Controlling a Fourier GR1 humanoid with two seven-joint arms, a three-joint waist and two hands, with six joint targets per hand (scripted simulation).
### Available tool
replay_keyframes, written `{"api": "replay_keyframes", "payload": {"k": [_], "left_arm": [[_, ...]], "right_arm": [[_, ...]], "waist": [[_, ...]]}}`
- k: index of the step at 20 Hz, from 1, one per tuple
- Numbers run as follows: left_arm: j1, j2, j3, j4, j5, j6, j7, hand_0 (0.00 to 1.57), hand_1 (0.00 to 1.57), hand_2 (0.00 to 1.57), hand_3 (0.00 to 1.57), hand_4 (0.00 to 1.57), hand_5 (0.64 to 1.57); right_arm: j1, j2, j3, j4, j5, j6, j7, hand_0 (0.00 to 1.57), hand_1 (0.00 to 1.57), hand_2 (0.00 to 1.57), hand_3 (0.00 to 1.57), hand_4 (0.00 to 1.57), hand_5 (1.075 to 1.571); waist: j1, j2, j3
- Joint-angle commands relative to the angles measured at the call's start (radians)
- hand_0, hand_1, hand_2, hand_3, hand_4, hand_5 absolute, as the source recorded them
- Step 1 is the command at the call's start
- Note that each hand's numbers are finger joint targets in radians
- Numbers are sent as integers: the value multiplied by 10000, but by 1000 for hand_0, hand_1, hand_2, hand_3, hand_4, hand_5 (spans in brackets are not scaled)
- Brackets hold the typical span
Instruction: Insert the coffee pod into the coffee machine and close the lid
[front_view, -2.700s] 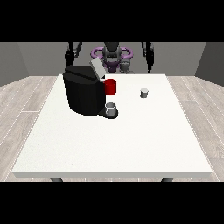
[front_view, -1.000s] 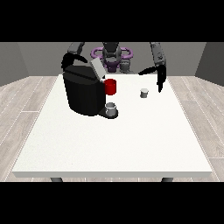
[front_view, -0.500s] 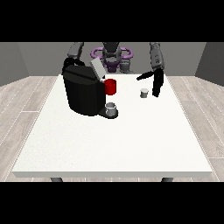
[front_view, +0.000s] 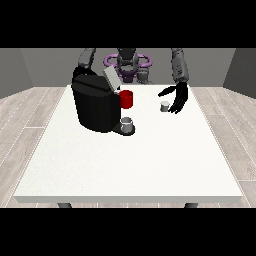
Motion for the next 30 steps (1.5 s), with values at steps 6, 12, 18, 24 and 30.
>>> {"api": "replay_keyframes", "payload": {"k": [6,12,18,24,30], "left_arm": [[-445,275,-430,1023,-1367,846,-704,608,608,745,483,0,1571],[-743,-3,-50,1659,-1634,2265,-1473,686,686,849,651,288,1571],[-1081,-375,-659,1550,-2549,2750,-799,971,971,1086,863,323,1571],[-1046,553,-392,2436,-2753,2371,-1740,1115,1115,1173,966,280,1571],[-1588,297,-524,1990,-2663,1592,-2202,1468,1468,1468,1414,607,1571]], "right_arm": [[-290,-79,-191,133,-219,141,-160,0,0,0,0,476,1571],[-290,51,-26,-329,-171,9,95,0,0,0,0,524,1571],[-428,13,-444,736,-383,15,-396,0,0,0,0,514,1571],[-458,-97,-297,72,-553,-10,85,0,0,0,0,429,1571],[-476,-435,-811,574,-929,210,148,0,0,0,0,429,1571]], "waist": [[-152,277,3],[-431,543,0],[-73,252,6],[-159,385,1],[-89,-61,5]]}}
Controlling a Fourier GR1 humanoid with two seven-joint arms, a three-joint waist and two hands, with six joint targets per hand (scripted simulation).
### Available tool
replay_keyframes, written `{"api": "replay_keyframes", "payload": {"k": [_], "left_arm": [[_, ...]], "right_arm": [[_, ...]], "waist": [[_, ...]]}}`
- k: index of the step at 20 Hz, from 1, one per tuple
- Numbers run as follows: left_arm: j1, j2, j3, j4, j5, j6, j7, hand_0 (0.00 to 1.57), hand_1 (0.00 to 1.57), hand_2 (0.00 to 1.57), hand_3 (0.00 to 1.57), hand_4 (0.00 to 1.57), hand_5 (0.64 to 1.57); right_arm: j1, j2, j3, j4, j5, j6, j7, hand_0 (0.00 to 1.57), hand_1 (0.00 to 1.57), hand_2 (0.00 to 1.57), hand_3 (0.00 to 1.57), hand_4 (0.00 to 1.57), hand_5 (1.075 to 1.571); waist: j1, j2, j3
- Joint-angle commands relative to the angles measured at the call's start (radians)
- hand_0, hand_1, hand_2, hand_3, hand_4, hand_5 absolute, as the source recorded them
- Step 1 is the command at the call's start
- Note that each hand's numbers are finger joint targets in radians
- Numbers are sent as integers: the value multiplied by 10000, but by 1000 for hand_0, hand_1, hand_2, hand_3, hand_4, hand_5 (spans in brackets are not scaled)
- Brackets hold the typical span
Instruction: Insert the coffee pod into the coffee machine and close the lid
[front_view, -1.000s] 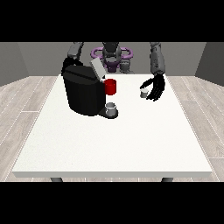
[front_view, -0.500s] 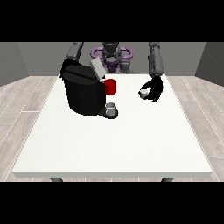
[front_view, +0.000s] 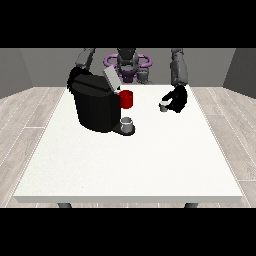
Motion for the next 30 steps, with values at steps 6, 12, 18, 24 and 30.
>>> {"api": "replay_keyframes", "payload": {"k": [6,12,18,24,30], "left_arm": [[-1073,-423,-349,-955,-80,-1265,477,1323,1323,1383,1352,581,1571],[-1768,45,-48,-1178,138,-2153,202,1252,1252,1329,1292,573,1571],[-2902,654,411,-958,129,-2403,641,1252,1252,1329,1292,573,1571],[-4163,622,590,-1323,232,-2808,1490,1072,1072,1218,1232,520,1571],[-5020,1025,1082,-797,382,-3107,2136,1239,1239,1262,1198,476,1571]], "right_arm": [[56,96,-199,1180,-93,8,-464,0,0,0,0,490,1571],[-450,68,91,925,164,-161,286,0,0,0,0,456,1571],[-91,302,478,596,50,351,-530,0,0,0,0,476,1571],[-466,150,33,998,-311,462,-869,0,0,0,0,521,1571],[-992,-47,474,156,86,348,278,0,0,0,0,506,1571]], "waist": [[293,-869,0],[208,-859,-4],[-628,-239,-3],[-737,-113,4],[-1339,41,-2]]}}
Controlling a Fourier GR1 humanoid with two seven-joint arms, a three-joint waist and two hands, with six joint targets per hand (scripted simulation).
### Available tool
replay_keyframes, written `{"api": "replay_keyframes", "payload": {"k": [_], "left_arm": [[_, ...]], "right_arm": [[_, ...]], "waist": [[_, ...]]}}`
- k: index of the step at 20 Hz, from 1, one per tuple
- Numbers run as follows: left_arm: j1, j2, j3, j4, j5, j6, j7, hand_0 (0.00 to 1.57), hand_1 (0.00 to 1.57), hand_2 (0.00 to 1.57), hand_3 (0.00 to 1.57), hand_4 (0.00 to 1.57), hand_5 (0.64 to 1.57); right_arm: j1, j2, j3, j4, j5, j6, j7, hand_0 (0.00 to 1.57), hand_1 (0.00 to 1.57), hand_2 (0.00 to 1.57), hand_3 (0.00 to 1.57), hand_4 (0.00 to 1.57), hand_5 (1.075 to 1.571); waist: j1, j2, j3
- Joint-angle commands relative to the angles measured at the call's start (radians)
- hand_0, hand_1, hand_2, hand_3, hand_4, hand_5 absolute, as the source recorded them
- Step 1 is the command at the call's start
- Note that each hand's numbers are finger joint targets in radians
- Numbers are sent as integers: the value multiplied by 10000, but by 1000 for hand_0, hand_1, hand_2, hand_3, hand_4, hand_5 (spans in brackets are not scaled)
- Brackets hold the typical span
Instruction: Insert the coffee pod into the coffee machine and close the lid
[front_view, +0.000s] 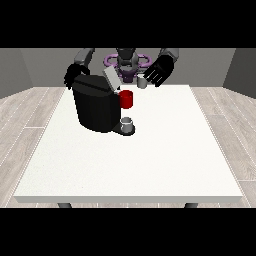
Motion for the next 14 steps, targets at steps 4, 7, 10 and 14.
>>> {"api": "replay_keyframes", "payload": {"k": [4,7,10,14], "left_arm": [[-394,-161,69,102,-120,340,-140,1264,1264,1319,1251,516,1571],[-1007,118,158,180,-200,278,74,1282,1282,1329,1263,517,1571],[-1330,-137,75,22,-257,194,559,1262,1262,1297,1237,494,1571],[-1295,-416,-90,-17,-376,247,480,1307,1307,1328,1239,487,1571]], "right_arm": [[-328,163,207,-589,189,-307,313,0,0,0,0,502,1571],[-931,-168,26,-644,408,-478,519,0,0,0,0,548,1571],[-383,268,63,-107,360,-569,-362,0,0,0,0,459,1571],[-544,-164,-461,25,72,-410,-588,0,0,0,0,519,1571]], "waist": [[-371,426,-2],[-498,887,-2],[-339,808,4],[-338,1013,6]]}}
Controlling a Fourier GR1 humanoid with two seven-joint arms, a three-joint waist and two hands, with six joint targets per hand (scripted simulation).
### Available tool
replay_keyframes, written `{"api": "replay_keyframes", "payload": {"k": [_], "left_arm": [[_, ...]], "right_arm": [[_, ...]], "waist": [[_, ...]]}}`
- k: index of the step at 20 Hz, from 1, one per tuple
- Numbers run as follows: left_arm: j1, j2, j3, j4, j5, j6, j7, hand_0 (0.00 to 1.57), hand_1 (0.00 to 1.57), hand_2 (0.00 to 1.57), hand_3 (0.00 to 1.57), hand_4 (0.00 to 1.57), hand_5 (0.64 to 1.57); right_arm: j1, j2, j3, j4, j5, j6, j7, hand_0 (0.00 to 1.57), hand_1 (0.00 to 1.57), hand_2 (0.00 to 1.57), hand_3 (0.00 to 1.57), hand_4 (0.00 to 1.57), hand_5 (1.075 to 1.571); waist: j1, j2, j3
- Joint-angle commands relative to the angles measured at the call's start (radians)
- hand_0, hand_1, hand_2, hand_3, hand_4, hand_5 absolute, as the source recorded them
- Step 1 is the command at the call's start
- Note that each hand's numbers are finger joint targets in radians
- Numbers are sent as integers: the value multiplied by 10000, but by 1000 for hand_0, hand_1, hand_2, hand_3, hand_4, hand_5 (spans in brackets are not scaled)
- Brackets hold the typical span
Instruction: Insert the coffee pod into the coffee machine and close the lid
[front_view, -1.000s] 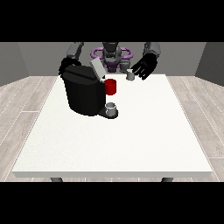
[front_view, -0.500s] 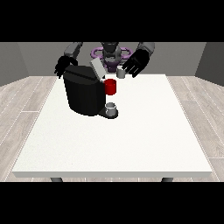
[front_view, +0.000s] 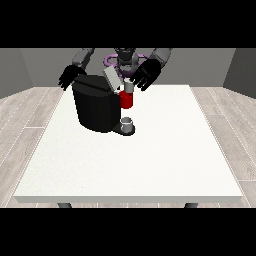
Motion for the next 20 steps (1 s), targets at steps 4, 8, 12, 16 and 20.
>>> {"api": "replay_keyframes", "payload": {"k": [4,8,12,16,20], "left_arm": [[14,200,52,326,-116,-126,-222,1305,1305,1326,1229,500,1571],[-329,79,110,301,-177,150,-61,1229,1229,1283,1207,511,1571],[-424,83,-2,201,-242,-111,-212,1183,1183,1251,1180,499,1571],[-324,54,-50,424,-359,-90,-299,1203,1203,1272,1200,500,1571],[-688,-245,-91,190,-337,-276,243,1186,1186,1269,1202,515,1571]], "right_arm": [[231,55,185,-471,22,14,322,0,0,0,0,514,1571],[145,-13,66,-399,-135,135,213,0,0,0,0,499,1571],[-73,-20,-159,-163,-248,92,-97,0,0,0,0,499,1571],[152,261,211,-332,38,-147,-59,0,0,0,0,525,1571],[-22,34,-312,437,-235,4,-485,0,0,0,0,462,1571]], "waist": [[-169,118,-2],[-432,398,-2],[-66,388,0],[-166,453,-2],[192,425,4]]}}
